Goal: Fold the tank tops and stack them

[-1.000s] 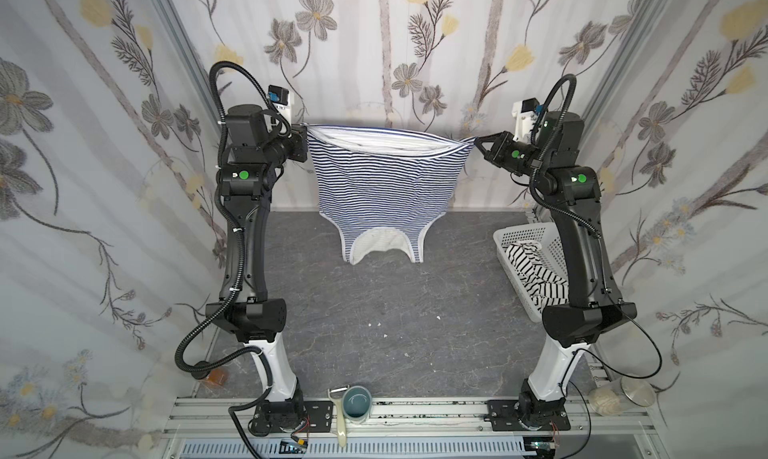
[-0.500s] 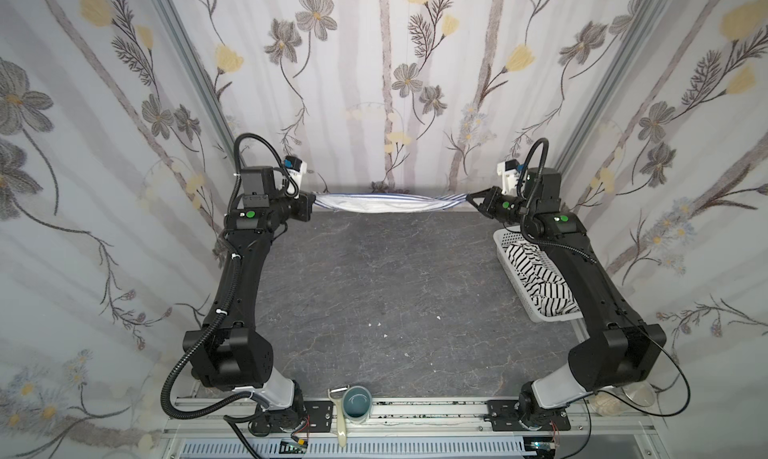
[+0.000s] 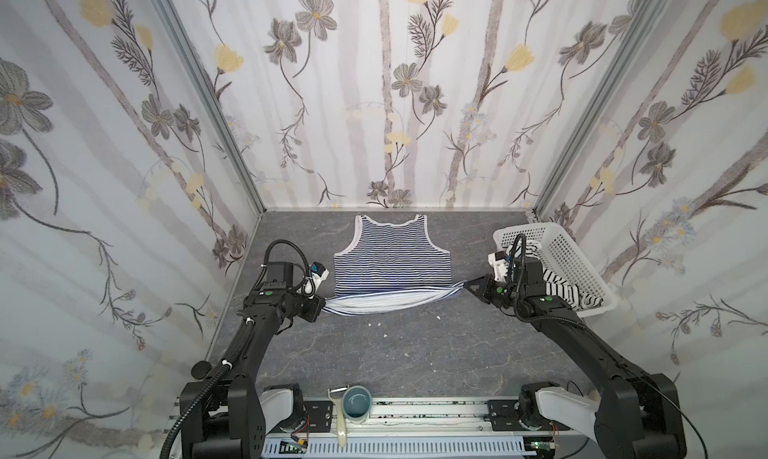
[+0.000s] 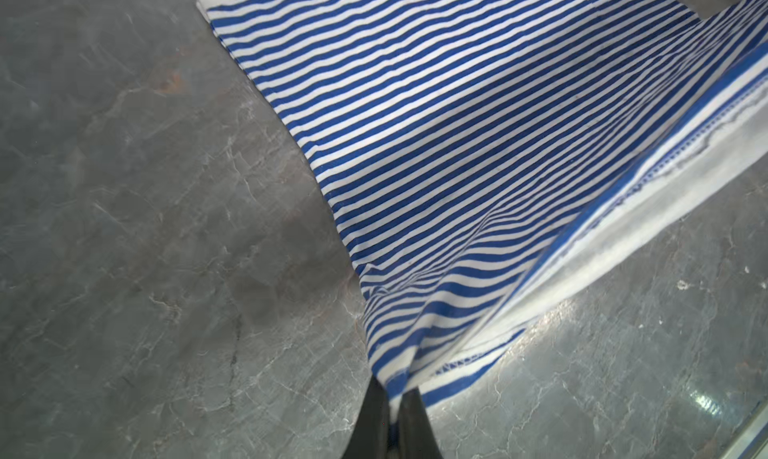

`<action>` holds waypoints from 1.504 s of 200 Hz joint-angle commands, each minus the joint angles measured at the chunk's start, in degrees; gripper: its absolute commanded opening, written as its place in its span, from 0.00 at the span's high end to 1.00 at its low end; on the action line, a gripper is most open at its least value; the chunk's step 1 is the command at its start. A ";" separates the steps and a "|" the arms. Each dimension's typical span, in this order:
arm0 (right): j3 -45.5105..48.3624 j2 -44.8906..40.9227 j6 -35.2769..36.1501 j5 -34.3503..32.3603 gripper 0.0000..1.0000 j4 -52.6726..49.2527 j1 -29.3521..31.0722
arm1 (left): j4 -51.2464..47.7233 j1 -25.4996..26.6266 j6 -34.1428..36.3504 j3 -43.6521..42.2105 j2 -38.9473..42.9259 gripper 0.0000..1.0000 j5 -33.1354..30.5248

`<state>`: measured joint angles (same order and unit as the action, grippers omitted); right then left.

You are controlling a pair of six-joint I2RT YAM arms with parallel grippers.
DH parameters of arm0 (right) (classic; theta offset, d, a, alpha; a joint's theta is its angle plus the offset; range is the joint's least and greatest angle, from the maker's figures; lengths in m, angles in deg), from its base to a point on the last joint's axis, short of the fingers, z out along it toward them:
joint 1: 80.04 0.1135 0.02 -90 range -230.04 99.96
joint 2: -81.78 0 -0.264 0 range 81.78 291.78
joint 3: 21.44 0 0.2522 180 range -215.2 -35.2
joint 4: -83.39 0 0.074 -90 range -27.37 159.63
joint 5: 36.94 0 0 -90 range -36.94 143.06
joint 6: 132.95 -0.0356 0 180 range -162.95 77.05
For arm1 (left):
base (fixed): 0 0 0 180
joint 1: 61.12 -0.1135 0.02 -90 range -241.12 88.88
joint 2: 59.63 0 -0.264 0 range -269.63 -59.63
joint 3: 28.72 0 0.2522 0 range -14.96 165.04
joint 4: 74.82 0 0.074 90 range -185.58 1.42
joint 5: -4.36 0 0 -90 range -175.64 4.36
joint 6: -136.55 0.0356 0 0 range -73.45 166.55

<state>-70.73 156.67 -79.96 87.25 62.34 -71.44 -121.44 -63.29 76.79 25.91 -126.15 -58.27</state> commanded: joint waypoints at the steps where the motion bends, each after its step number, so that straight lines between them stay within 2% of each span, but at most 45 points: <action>1: 3.10 -1.14 0.28 0.35 1.00 4.08 0.58 | -2.46 0.17 4.96 -1.84 0.92 1.00 -0.86; 40: 7.97 -3.80 -0.25 -1.76 1.00 2.69 3.18 | -5.93 0.71 8.70 -4.01 1.35 1.00 -2.67; 124: 8.87 -7.85 3.51 -14.09 1.00 -9.61 8.94 | -6.52 1.60 12.35 -5.35 -1.22 1.00 -7.46; 182: 9.04 -8.70 4.64 -17.92 1.00 -12.58 9.10 | -4.86 1.66 11.83 -4.74 -2.99 1.00 -11.92; 207: 9.24 -8.15 4.77 -17.63 1.00 -12.35 9.41 | -4.93 1.80 12.17 -5.14 -2.61 1.00 -12.33; 301: 9.43 -5.81 3.07 -24.51 1.00 -13.32 15.39 | -4.87 5.68 11.20 -8.69 -1.24 0.98 -13.48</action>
<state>-61.22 150.35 -75.92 66.23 48.79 -56.78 -125.92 -58.07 88.14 17.78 -127.64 -70.59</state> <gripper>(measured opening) 0.048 0.051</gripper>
